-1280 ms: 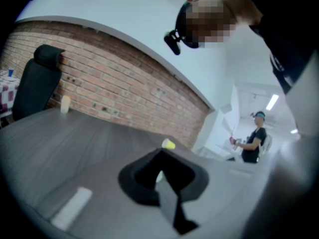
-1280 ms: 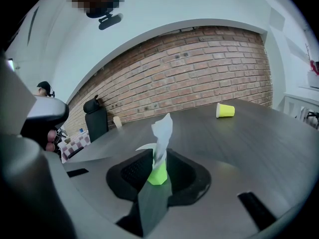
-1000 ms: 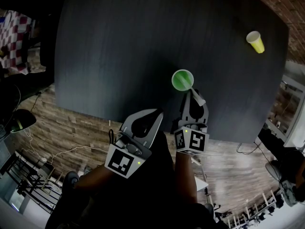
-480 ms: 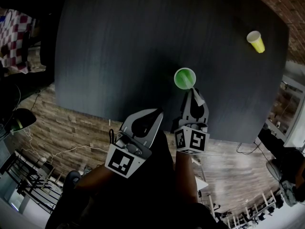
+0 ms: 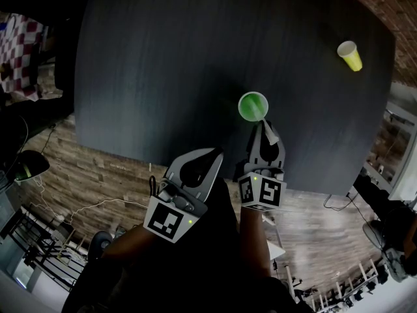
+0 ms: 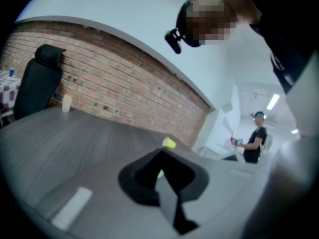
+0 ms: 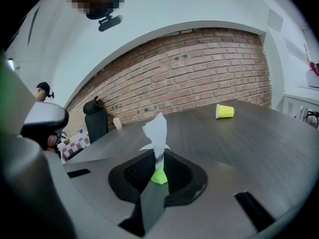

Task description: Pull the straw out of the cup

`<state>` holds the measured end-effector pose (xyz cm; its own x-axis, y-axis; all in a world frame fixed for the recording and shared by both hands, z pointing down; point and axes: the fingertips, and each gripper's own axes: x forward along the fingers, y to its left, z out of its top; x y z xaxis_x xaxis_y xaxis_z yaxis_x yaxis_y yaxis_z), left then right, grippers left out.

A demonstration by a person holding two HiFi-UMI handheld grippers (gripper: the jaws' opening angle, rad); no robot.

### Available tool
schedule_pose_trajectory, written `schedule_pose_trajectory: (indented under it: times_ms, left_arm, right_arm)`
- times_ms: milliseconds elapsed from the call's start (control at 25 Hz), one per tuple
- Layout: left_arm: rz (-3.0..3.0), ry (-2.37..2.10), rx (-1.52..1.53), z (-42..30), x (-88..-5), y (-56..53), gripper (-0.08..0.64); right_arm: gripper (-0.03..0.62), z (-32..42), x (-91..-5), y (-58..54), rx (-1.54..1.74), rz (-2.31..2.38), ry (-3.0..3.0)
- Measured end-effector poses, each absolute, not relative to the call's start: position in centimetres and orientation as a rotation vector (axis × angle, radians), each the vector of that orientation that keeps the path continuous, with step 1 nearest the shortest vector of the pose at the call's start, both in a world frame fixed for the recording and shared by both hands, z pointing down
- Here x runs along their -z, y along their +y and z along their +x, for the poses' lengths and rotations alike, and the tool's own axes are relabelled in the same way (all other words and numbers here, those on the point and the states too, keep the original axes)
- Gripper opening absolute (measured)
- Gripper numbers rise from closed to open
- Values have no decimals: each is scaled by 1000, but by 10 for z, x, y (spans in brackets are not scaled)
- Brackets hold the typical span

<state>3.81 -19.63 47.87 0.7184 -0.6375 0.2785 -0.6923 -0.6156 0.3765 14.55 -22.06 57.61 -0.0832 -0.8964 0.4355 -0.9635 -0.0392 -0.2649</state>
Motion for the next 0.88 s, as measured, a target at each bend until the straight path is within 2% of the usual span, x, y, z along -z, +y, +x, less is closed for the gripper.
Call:
schedule_pose_trajectory:
  times_ms: [880]
  left_arm:
    - [2472, -1040, -123, 41, -468, -192, 3]
  right_arm:
    - [44, 147, -562, -215, -730, 2030, -2102]
